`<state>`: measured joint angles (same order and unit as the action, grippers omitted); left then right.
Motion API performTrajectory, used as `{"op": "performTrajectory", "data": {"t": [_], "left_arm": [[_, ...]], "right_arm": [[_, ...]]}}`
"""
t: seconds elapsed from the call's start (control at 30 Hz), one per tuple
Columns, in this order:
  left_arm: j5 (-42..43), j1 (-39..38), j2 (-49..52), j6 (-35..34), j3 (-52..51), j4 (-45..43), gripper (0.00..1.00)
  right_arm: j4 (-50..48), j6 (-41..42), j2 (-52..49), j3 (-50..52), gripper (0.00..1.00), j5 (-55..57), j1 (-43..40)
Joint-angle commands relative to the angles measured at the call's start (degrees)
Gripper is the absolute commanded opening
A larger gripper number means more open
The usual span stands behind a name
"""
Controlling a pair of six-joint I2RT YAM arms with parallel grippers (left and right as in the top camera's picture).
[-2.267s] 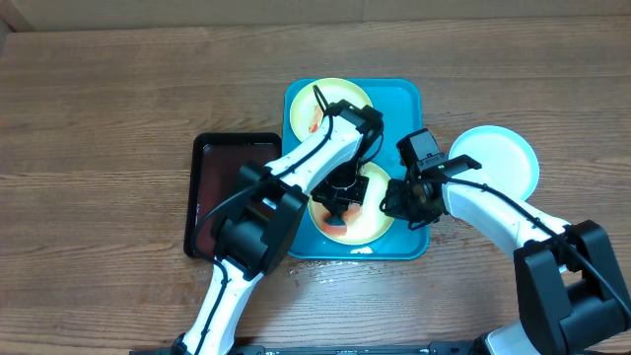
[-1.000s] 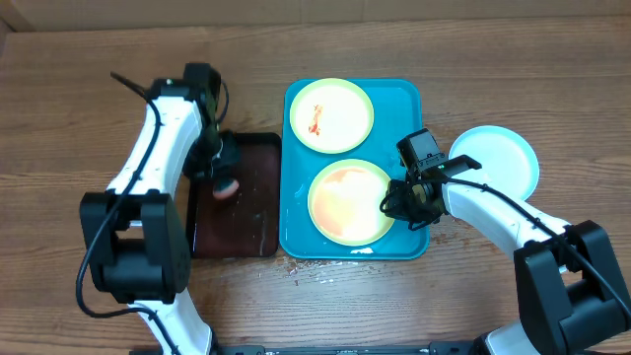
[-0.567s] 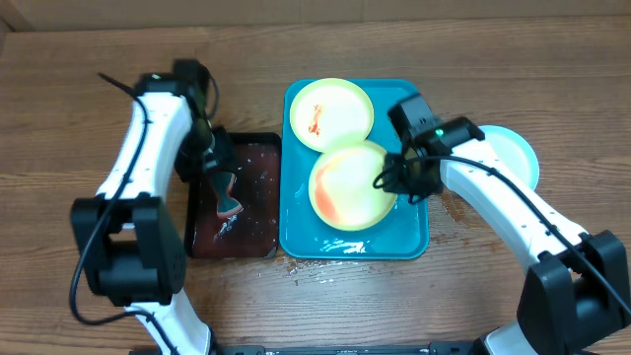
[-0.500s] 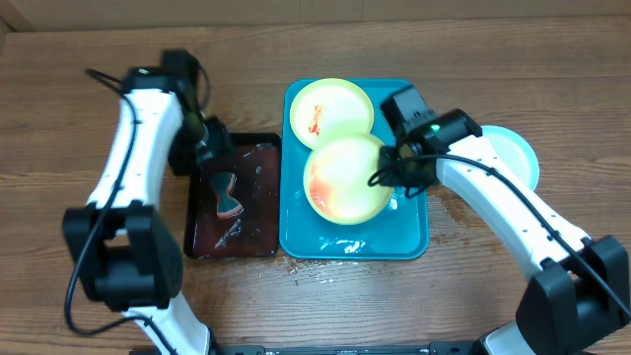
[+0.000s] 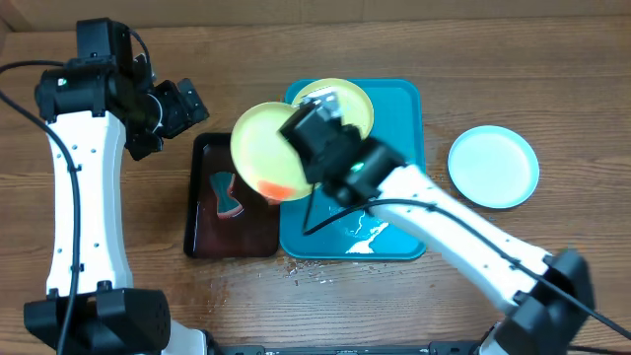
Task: Clean dirty plates on tray and stack at the side
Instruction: 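Lift the yellow plate with the right gripper and tilt it over the dark tray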
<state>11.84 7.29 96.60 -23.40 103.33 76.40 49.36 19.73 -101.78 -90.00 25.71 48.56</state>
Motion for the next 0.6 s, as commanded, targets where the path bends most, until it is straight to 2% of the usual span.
{"op": "performTrajectory", "data": {"t": [0.0, 0.3, 0.57], "left_arm": [[1.3, 0.7, -1.9, 0.7, 1.0, 0.1, 0.98], [1.0, 0.7, -1.8, 0.7, 1.0, 0.7, 1.0], [-4.5, 0.7, -1.8, 0.7, 1.0, 0.8, 1.0]], "right_arm": [[-1.8, 0.7, -3.4, -1.1, 0.04, 9.2, 3.4], [-2.4, 3.1, -4.8, -1.2, 0.04, 34.0, 14.0], [-2.4, 2.8, -4.8, -1.2, 0.04, 45.9, 20.1]]}}
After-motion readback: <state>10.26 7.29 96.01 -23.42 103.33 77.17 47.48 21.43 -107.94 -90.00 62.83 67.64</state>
